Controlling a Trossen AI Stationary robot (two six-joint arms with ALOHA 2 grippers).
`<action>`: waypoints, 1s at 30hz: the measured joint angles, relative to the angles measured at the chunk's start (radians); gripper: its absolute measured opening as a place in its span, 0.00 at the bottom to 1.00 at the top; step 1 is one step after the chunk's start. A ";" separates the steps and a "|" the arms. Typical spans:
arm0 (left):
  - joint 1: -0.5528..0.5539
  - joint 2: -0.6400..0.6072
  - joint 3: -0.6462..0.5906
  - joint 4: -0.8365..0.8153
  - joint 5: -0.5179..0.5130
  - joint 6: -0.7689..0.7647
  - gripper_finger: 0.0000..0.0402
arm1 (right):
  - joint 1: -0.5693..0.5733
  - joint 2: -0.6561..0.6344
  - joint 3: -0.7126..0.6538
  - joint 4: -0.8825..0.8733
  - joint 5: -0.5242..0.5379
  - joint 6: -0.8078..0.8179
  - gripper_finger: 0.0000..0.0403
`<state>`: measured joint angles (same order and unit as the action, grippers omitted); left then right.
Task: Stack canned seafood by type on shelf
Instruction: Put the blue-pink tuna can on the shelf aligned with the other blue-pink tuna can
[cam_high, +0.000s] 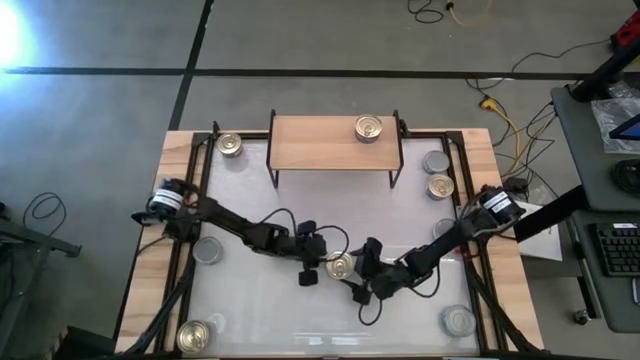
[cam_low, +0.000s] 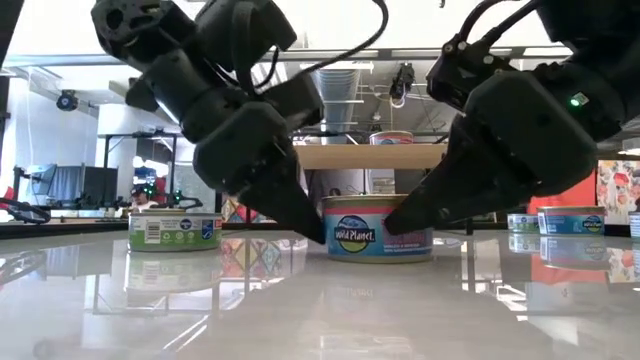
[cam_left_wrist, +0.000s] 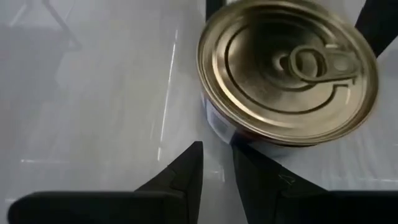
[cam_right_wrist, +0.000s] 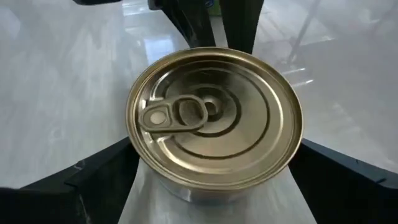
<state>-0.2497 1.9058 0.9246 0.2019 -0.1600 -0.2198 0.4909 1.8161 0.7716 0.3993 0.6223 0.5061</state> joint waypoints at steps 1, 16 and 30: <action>-0.001 0.009 0.008 -0.004 -0.001 0.001 0.19 | -0.005 0.000 0.000 0.002 -0.011 -0.004 0.95; -0.027 -0.015 0.059 -0.181 0.050 -0.024 0.19 | -0.024 -0.018 0.005 -0.044 -0.105 -0.071 0.95; -0.026 -0.053 0.057 -0.310 -0.013 -0.018 0.19 | -0.040 -0.143 0.005 -0.335 -0.231 -0.004 0.96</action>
<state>-0.2760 1.8529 0.9813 -0.1083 -0.1735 -0.2378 0.4506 1.6735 0.7765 0.0648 0.3917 0.5025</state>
